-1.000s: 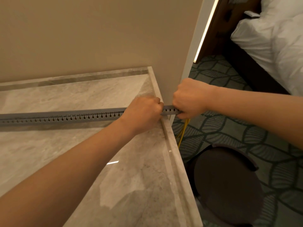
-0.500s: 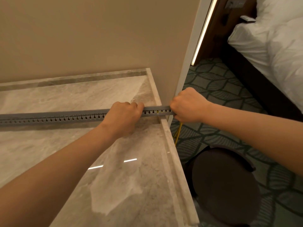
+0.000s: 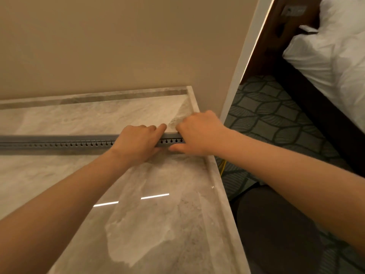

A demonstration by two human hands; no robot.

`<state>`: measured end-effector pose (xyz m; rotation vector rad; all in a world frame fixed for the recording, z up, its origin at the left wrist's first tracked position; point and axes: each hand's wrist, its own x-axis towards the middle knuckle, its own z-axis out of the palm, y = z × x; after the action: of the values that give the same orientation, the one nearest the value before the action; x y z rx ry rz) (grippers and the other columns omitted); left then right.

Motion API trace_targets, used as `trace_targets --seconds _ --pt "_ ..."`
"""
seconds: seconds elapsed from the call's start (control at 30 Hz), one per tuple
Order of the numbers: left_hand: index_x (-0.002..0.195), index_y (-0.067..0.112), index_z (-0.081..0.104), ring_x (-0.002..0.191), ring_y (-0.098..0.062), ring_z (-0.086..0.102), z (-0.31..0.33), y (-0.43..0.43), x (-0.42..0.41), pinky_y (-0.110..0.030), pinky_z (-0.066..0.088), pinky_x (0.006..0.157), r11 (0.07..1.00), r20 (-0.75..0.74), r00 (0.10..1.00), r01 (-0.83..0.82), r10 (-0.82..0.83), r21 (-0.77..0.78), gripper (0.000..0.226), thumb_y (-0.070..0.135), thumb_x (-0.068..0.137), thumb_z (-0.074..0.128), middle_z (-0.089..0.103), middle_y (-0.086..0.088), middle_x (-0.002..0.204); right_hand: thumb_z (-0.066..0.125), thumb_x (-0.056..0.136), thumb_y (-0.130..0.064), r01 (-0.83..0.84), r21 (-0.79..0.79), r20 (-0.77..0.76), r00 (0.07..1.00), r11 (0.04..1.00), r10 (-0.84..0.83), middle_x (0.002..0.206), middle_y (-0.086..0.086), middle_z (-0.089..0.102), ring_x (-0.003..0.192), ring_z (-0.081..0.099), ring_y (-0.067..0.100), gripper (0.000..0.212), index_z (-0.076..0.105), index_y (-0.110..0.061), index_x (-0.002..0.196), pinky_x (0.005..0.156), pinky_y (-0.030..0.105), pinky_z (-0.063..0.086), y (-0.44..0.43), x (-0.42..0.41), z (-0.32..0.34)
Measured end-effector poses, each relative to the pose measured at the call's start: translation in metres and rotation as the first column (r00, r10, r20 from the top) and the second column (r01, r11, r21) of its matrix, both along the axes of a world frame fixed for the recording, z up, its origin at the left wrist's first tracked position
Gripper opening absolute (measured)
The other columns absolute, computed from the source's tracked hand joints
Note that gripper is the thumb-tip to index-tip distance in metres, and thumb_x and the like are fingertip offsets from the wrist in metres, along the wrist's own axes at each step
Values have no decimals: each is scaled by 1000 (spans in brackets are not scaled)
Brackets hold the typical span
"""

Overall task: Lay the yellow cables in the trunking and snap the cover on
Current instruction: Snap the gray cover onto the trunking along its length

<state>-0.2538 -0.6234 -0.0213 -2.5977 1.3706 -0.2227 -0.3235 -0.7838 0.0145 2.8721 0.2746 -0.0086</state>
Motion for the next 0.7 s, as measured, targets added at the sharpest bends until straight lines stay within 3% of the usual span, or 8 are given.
trace_targets --seconds 0.07,0.17,0.27,0.4,0.5,0.63,0.7 --pt "124 19 32 84 -24 63 -1 24 14 -30 32 52 999 14 999 -40 39 30 47 46 88 47 63 0 101 35 85 -68 -17 118 19 1000 993 15 74 -2 46 67 43 19 52 52 -19 90 52 30 27 11 9 -12" --pt "122 20 32 81 -24 62 1 64 33 -29 32 51 990 23 993 -121 120 72 46 44 86 47 63 0 98 35 85 -68 -78 223 73 995 972 63 73 0 51 63 46 20 53 51 -18 90 46 28 23 21 21 -29" --pt "121 20 34 79 -24 62 3 104 51 -29 37 51 982 -18 986 -166 168 95 44 43 86 50 64 0 95 34 83 -70 -133 234 127 986 963 106 71 3 60 54 41 21 54 46 -17 80 43 27 16 23 27 -38" --pt "107 10 48 77 -31 57 9 134 72 -37 43 62 977 -181 962 -211 204 -22 35 24 81 66 61 -13 88 34 85 -69 -162 215 166 978 963 128 75 5 65 52 42 21 58 52 -14 84 50 29 24 24 42 -40" --pt "97 5 53 68 -32 54 7 135 84 -36 36 60 979 -119 975 -195 188 -57 29 14 77 71 58 -15 77 36 86 -66 -173 220 187 973 960 133 86 6 66 67 58 26 58 54 -12 94 55 31 29 24 59 -38" --pt "93 5 51 64 -31 49 8 127 112 -37 35 61 968 -32 977 -215 212 -130 21 2 78 66 55 -16 75 37 87 -63 -188 211 272 954 959 127 94 5 66 80 62 25 55 54 -12 99 57 31 34 13 93 -31" --pt "93 5 50 66 -33 51 9 122 126 -38 36 63 963 -16 978 -210 210 -168 19 12 82 65 57 -18 79 40 87 -62 -194 218 315 942 956 119 95 6 66 82 62 27 54 55 -11 98 59 32 34 8 108 -28"
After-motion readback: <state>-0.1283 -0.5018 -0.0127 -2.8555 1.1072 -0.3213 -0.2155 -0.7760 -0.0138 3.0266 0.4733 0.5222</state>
